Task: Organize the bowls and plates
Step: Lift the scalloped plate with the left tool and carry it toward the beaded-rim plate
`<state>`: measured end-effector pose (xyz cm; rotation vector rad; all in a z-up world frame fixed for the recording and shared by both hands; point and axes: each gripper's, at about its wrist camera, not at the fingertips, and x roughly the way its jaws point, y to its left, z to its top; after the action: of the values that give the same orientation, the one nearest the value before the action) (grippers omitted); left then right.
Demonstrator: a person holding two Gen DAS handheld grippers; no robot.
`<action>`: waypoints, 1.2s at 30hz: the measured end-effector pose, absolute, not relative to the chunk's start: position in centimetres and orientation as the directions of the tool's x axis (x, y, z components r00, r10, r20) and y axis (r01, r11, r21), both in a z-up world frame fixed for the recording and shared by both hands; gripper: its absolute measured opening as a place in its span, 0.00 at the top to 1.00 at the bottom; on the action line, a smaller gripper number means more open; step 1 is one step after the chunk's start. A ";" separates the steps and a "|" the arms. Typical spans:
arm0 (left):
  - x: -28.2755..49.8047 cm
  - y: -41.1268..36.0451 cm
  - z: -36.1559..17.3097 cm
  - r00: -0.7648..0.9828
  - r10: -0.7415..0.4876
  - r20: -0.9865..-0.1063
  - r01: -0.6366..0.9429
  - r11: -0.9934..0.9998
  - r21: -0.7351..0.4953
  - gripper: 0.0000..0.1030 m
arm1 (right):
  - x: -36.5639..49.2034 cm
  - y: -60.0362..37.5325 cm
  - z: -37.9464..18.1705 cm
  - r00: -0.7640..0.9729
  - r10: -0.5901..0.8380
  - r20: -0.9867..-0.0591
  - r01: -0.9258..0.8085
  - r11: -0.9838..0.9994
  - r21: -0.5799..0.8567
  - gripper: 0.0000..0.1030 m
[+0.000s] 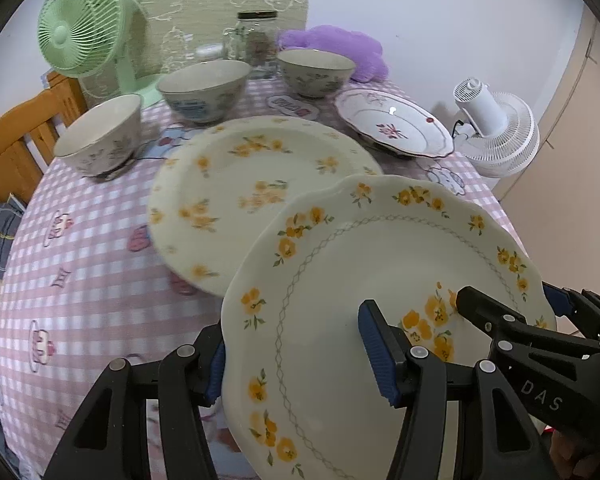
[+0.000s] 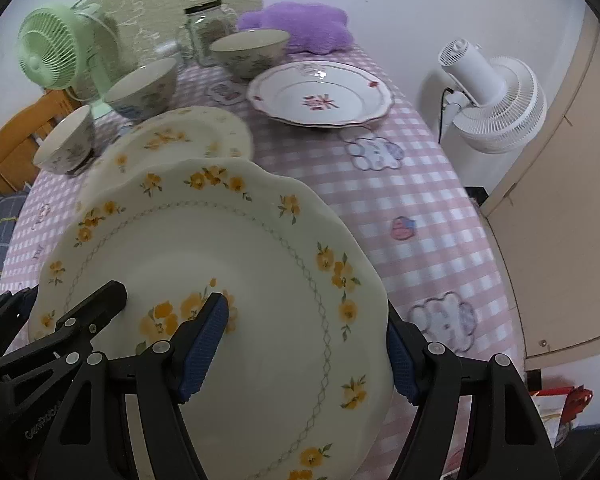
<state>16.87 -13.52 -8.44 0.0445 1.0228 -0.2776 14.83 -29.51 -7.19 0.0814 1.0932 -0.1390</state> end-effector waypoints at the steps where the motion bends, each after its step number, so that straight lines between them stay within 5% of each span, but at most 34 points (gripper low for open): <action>1: 16.9 -14.1 -8.6 0.488 -0.209 -0.848 0.248 0.964 -0.096 0.44 | 14.9 -30.3 -7.3 0.450 -0.073 -0.890 0.153 0.988 -0.003 0.26; 36: 16.8 -21.7 -12.5 0.388 -0.186 -0.902 0.200 0.973 -0.115 0.41 | 14.8 -38.7 -10.7 0.356 -0.066 -0.932 0.147 0.989 -0.014 0.34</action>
<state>16.79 -21.68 -12.51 0.0133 1.1458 -0.2455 14.83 -38.70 -10.67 0.0764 1.1988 -0.1378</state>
